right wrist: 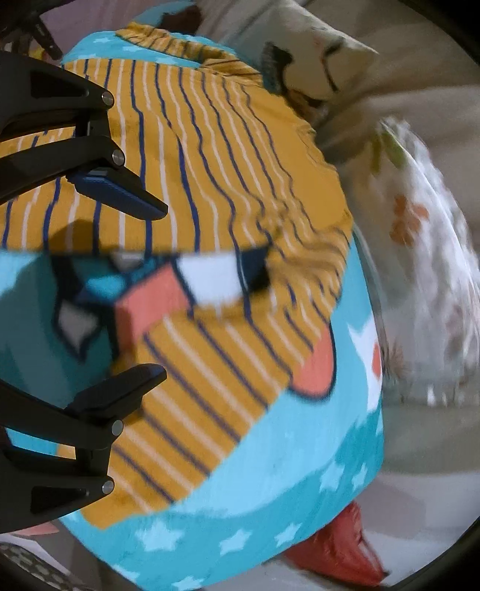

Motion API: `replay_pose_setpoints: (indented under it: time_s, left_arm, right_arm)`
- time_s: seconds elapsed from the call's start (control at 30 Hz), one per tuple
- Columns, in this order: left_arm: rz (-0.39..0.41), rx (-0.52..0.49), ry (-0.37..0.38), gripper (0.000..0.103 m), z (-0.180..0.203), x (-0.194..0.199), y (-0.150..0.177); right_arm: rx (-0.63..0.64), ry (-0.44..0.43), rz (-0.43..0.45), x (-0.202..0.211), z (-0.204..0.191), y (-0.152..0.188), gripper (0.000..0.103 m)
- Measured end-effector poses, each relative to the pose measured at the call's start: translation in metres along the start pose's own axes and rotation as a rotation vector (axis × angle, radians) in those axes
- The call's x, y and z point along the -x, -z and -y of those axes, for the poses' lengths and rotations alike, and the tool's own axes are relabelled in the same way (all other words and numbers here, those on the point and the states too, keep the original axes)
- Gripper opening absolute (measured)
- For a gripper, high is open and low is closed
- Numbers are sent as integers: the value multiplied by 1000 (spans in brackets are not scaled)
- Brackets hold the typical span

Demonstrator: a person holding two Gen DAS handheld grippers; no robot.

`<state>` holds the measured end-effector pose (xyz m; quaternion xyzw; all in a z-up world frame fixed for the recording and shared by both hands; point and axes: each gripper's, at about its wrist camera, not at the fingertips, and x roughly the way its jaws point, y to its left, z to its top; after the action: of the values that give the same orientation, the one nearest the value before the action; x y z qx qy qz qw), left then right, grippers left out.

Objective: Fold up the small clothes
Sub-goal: 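Grasp the sweater sleeve with the right gripper and lift it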

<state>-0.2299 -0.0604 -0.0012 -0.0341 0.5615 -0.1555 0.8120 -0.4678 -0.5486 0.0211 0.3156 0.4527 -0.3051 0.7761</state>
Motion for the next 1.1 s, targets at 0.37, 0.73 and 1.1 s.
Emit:
replay_pose_setpoints:
  time_s: [0.37, 0.73, 1.1]
  left_arm:
    - [59, -53, 15, 50, 54, 19, -22]
    - [9, -148, 71, 53, 115, 5, -17]
    - [43, -156, 25, 60, 117, 15, -31]
  right_arm:
    - [-236, 125, 44, 6, 131, 44, 84]
    - [-228, 105, 27, -16, 127, 57, 27]
    - [-320, 121, 200, 63, 199, -23, 9]
